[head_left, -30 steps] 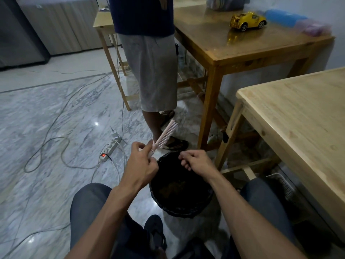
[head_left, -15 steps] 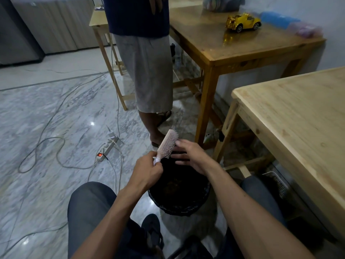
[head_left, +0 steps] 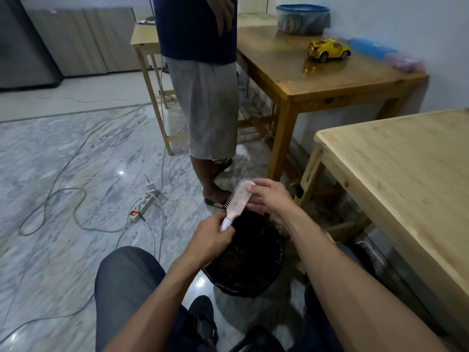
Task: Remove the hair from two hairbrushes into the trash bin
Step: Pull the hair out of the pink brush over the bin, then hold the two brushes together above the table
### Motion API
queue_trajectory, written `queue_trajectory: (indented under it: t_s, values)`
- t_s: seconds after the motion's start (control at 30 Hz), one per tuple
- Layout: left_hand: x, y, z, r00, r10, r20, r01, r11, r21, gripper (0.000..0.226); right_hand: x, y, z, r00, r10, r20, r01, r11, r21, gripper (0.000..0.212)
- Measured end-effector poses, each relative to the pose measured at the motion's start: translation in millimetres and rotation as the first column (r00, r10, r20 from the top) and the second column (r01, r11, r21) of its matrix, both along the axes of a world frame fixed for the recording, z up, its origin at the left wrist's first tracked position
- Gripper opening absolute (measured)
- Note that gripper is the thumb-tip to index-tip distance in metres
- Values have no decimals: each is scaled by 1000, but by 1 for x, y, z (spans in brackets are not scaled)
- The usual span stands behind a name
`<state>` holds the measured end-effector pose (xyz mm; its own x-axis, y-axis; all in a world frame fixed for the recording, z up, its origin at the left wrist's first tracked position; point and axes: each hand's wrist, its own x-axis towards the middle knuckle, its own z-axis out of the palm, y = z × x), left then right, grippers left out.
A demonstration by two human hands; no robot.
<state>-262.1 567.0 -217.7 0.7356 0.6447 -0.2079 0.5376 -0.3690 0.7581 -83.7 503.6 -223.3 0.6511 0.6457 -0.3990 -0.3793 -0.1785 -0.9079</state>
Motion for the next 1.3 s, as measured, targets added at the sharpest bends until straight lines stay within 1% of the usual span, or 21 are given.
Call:
queue_trajectory:
  t_s: [0.13,0.3,0.43,0.53,0.57,0.63,0.7,0.77,0.83,0.9,0.97,1.07,1.13,1.23,1.27,1.3]
  values:
    - [2,3,10,999,14,46,-15,1000,22,24,5,-5,23,998,-32,53,30,999,22,39]
    - [8,0,36,995,-25,98,13,993,120,16,16,-20,59,986,-90,140,84,995,46,38]
    - [25,-12,64,979,-119,166,77,968,237,20,31,-47,100,968,-135,213,121,990,78,34]
    - [47,-27,92,949,-207,239,135,948,287,20,45,-77,134,939,-195,282,171,979,108,24]
    - [55,-33,102,932,-248,264,160,935,316,19,50,-89,145,929,-226,295,197,973,123,25]
    - [73,-49,120,895,-331,300,216,908,358,20,65,-113,163,910,-286,300,252,957,147,32]
    - [93,-69,137,865,-396,307,270,885,380,20,80,-140,180,888,-341,308,309,939,151,36]
    - [117,-90,149,852,-442,280,302,853,426,17,93,-171,195,860,-395,324,369,919,141,34]
    - [142,-113,156,831,-488,267,335,823,460,25,103,-203,207,831,-441,340,419,897,141,29]
    - [163,-140,162,800,-531,279,376,806,457,28,110,-235,214,803,-490,341,466,871,155,23]
    - [180,-171,168,772,-564,292,408,793,453,26,115,-268,219,779,-532,333,509,846,161,26]
    - [205,-215,166,711,-633,308,476,755,451,32,122,-316,221,746,-576,334,573,811,119,29]
    - [222,-242,161,673,-679,293,523,717,461,32,129,-348,215,697,-639,327,644,758,107,29]
    - [241,-280,156,610,-751,253,614,649,448,18,145,-389,203,598,-725,341,756,651,58,18]
    - [247,-291,153,585,-775,238,643,622,446,15,150,-400,198,562,-756,336,793,608,40,20]
    - [253,-301,151,566,-794,223,669,600,438,19,157,-411,193,527,-784,329,825,565,24,21]
